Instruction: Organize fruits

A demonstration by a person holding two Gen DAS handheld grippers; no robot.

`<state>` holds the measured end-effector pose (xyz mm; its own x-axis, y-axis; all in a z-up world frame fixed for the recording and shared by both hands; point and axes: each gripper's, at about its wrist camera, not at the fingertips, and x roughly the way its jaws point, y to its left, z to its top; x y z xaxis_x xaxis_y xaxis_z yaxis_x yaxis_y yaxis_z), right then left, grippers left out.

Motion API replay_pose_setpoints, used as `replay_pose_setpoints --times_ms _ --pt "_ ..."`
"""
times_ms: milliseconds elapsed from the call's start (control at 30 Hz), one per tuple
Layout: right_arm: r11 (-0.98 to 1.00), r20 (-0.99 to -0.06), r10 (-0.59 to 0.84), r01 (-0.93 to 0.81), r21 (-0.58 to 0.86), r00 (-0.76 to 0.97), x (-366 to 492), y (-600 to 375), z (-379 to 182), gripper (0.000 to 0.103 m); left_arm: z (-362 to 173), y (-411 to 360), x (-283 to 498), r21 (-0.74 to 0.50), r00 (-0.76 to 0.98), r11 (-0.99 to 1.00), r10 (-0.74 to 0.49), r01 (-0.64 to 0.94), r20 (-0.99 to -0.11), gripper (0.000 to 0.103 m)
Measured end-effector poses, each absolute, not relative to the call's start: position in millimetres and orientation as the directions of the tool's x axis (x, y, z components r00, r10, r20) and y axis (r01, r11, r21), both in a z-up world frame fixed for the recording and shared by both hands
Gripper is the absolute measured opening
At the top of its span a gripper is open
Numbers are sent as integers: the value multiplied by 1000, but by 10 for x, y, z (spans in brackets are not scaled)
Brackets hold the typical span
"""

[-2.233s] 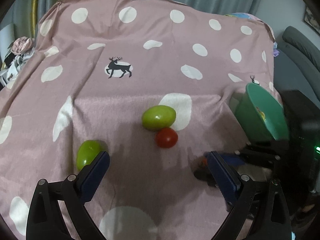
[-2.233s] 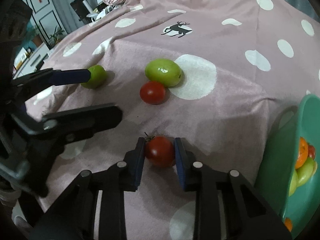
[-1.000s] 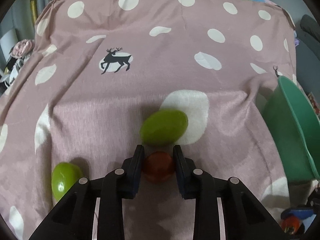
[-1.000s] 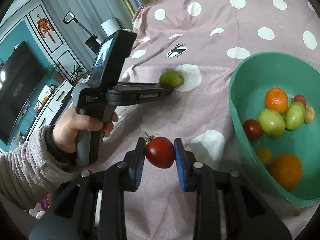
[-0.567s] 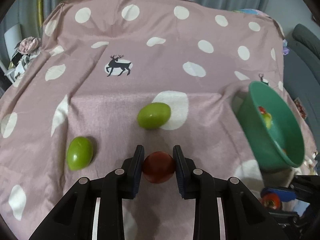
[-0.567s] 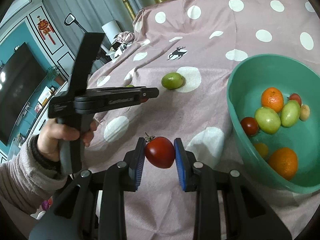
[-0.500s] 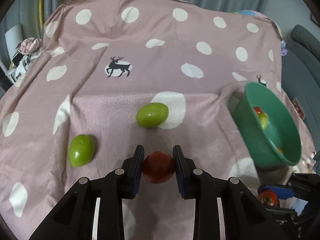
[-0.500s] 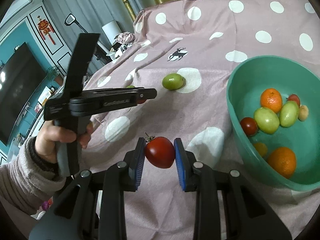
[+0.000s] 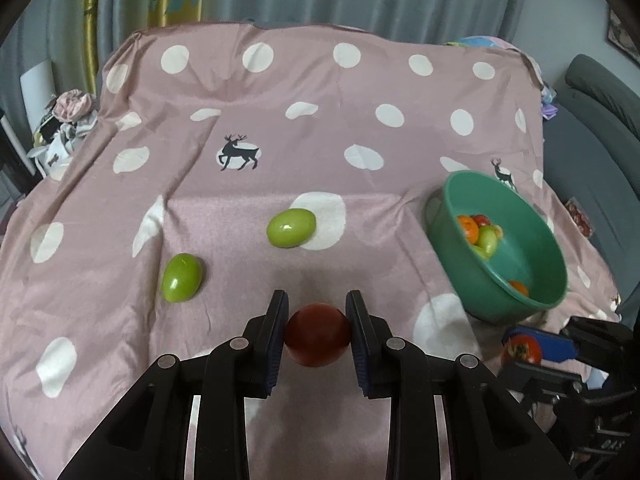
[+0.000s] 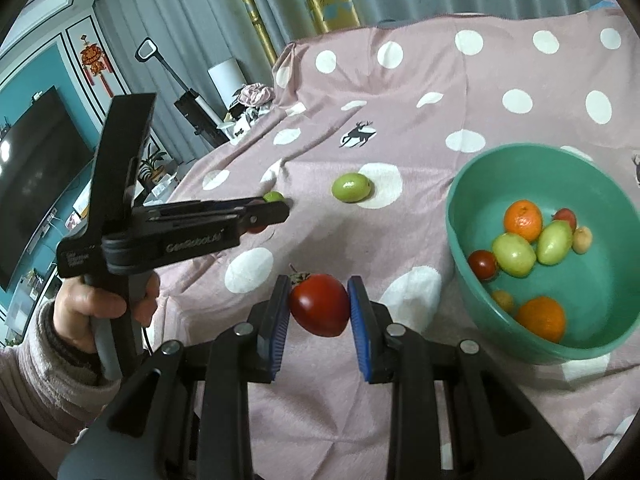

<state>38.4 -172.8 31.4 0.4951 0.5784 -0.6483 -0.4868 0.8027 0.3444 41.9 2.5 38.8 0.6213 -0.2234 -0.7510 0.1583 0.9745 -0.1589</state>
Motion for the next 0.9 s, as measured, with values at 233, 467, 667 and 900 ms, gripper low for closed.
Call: replay_pose_setpoints --times_ms 233,467,667,900 --pt "813 -630 569 -477 334 529 307 -1784 414 30 527 -34 271 -148 646 973 -227 175 -729 30" --pt "817 -611 565 -480 319 554 201 -1810 504 30 612 -131 163 -137 657 971 -232 194 -717 30" --pt "823 -597 559 -474 314 575 129 -1877 581 30 677 -202 100 -121 667 970 -233 210 -708 30" --pt "831 -582 550 -460 312 599 105 -1970 638 30 758 -292 55 -98 680 969 -229 227 -696 30"
